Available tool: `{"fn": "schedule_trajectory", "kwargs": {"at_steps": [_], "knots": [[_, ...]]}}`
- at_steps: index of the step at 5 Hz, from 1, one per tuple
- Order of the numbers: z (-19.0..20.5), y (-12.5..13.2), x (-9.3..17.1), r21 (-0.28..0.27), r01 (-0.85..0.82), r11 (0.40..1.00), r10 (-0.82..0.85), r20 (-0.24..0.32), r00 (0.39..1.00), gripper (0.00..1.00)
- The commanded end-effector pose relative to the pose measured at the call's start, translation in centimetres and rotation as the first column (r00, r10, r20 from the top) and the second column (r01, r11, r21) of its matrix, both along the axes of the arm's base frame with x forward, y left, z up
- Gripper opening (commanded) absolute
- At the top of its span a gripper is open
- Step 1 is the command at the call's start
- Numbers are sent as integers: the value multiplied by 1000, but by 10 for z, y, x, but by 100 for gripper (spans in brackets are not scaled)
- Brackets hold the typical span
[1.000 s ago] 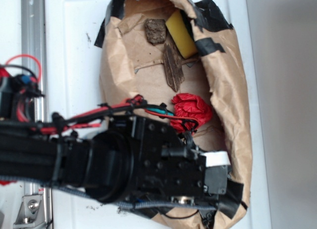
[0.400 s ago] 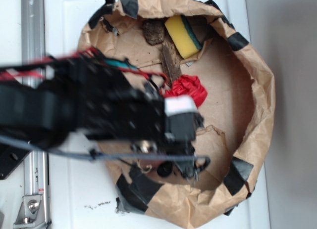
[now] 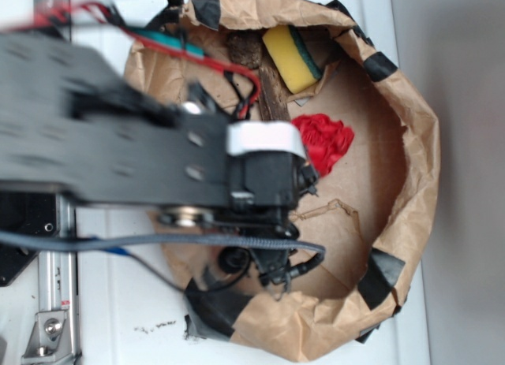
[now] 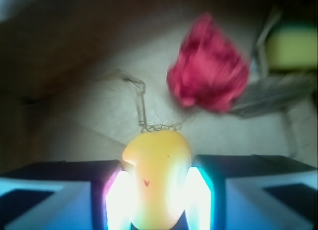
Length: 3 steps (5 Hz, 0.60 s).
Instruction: Grab the yellow duck.
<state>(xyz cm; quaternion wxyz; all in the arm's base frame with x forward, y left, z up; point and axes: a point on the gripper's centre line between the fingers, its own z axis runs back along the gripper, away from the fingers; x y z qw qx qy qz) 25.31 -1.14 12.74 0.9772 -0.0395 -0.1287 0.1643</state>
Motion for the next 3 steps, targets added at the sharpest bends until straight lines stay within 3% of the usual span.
{"fn": "schedule_trajectory", "kwargs": {"at_steps": [1, 3], "knots": [[64, 18, 3, 122, 131, 984, -127, -38, 991, 0], [60, 24, 7, 142, 92, 986, -79, -94, 992, 0]]}}
